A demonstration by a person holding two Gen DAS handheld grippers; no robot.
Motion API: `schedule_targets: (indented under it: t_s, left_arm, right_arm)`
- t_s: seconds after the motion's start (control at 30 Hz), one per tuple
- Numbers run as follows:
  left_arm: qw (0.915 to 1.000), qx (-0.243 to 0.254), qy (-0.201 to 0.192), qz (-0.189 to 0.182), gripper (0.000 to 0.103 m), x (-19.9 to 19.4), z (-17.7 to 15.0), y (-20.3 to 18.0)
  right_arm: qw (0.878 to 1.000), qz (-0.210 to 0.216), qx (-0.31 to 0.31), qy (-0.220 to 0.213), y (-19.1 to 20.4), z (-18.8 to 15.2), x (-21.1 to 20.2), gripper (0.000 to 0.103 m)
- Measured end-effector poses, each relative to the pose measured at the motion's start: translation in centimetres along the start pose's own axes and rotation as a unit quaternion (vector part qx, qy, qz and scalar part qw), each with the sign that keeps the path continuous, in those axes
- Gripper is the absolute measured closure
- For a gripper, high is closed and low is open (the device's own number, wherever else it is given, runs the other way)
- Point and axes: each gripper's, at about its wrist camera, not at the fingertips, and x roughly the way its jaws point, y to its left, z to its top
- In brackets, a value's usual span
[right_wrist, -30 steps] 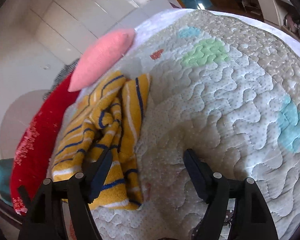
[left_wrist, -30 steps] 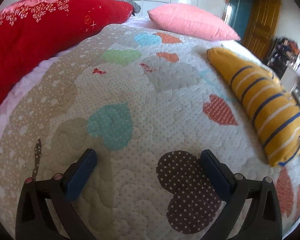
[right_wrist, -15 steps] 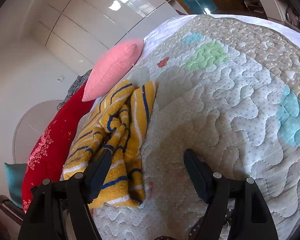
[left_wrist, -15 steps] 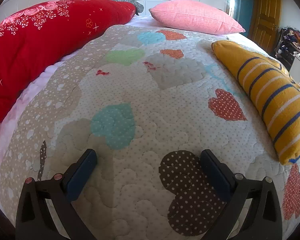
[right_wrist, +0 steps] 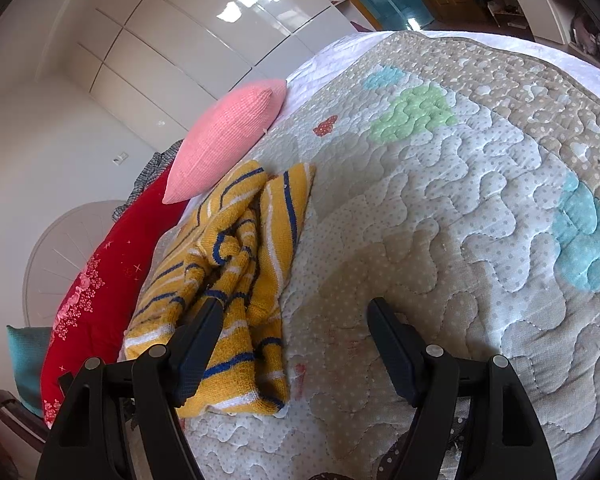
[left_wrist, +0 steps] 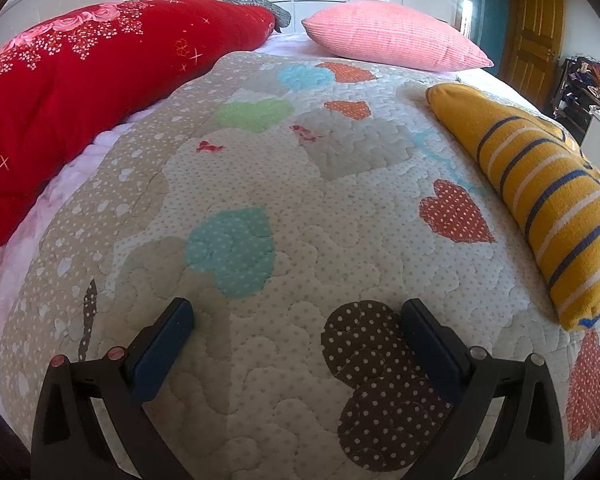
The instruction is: Fold small clothes
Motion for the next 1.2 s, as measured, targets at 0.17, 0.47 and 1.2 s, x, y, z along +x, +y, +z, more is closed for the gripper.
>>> schedule_targets:
  t_s: [0.17,0.47,1.2]
  left_arm:
    - [1.0,0.0,-0.003,0.008,0.0,-0.1,-0.1,-0.1]
    - [0.9996,0.002,-0.009,0.026,0.0,-0.2,-0.2,-0.2]
    - [0.9854,-0.039,0.006,-0.166,0.0,-2.3,1.5,-0.2]
  right_arm:
    - [1.0,0.0,-0.001,0.001,-0.1,0.2,0.1,0.025]
    - [1.0,-0.001,-0.002,0.001,-0.1,0.2,0.1,0.025]
    - [0.999,-0.02,-0.013,0.047,0.4,1.4,1.3,0.017]
